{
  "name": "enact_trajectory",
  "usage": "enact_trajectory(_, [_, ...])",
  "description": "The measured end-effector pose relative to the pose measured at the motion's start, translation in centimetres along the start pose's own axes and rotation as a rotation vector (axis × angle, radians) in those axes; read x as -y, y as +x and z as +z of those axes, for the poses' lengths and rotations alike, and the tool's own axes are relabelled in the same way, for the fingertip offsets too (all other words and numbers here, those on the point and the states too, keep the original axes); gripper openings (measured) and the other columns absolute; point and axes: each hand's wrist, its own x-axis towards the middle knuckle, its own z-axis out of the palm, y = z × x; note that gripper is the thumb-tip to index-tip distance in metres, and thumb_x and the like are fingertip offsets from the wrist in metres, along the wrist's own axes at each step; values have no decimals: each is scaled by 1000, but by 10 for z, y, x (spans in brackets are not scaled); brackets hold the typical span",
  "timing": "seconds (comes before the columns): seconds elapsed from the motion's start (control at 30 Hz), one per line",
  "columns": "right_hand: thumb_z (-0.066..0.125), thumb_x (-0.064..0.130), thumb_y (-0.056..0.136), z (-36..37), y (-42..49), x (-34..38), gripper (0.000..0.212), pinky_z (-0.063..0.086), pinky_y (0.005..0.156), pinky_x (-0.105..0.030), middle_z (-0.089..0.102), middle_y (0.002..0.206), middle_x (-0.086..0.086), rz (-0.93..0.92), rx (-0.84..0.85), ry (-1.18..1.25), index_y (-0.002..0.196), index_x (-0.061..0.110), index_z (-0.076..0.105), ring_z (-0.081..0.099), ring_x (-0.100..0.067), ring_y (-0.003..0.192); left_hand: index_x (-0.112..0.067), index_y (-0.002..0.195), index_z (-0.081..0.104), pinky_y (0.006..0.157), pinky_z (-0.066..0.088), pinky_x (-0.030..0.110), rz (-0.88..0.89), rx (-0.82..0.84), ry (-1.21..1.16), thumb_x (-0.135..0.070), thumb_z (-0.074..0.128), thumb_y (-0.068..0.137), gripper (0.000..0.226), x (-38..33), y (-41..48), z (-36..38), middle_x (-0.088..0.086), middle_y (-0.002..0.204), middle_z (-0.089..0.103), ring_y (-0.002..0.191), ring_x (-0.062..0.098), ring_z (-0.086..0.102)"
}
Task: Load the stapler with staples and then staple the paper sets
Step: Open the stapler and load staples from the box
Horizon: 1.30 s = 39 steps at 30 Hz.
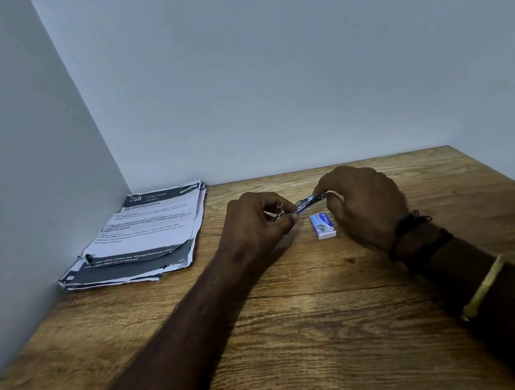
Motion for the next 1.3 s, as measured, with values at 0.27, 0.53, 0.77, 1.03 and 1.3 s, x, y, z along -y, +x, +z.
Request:
enact_trajectory(0.27, [58,6,87,1,-2,11,28,52,84,-40,69,122,0,-122,72,56,100,22,77,63,-22,111,-29,82,80,59,55,25,13,0,-14,-24,84,78,7,1,-1,-1,-11,74,76,61,-1,67])
enact_trajectory(0.53, [61,10,84,1,-2,0,29,53,84,-37,71,114,7,-22,-66,103,103,28,72,65,-19,103,-34,77,77,56,52,21,6,18,-21,-23,86,76,14,0,0,-2,-16,66,73,55,-6,65])
enact_trajectory(0.77, [55,17,85,-2,1,7,22,43,65,-30,65,122,5,-87,36,-177,97,27,70,64,-24,100,-28,80,79,60,56,22,12,21,12,-22,87,77,11,-5,-2,-3,-12,70,74,55,-8,64])
enact_trajectory(1.03, [55,18,85,-5,1,14,17,48,68,-34,64,126,4,-76,83,-200,90,26,69,61,-25,105,-21,83,81,63,58,20,31,17,39,-21,87,77,9,-8,-3,-2,-7,73,77,53,-10,63])
enact_trajectory(1.3, [62,8,81,2,0,13,18,43,81,-32,72,110,0,63,78,174,84,20,74,61,-21,107,-24,81,81,61,57,18,44,19,60,-24,87,75,8,-4,-2,-2,-11,67,74,53,-11,64])
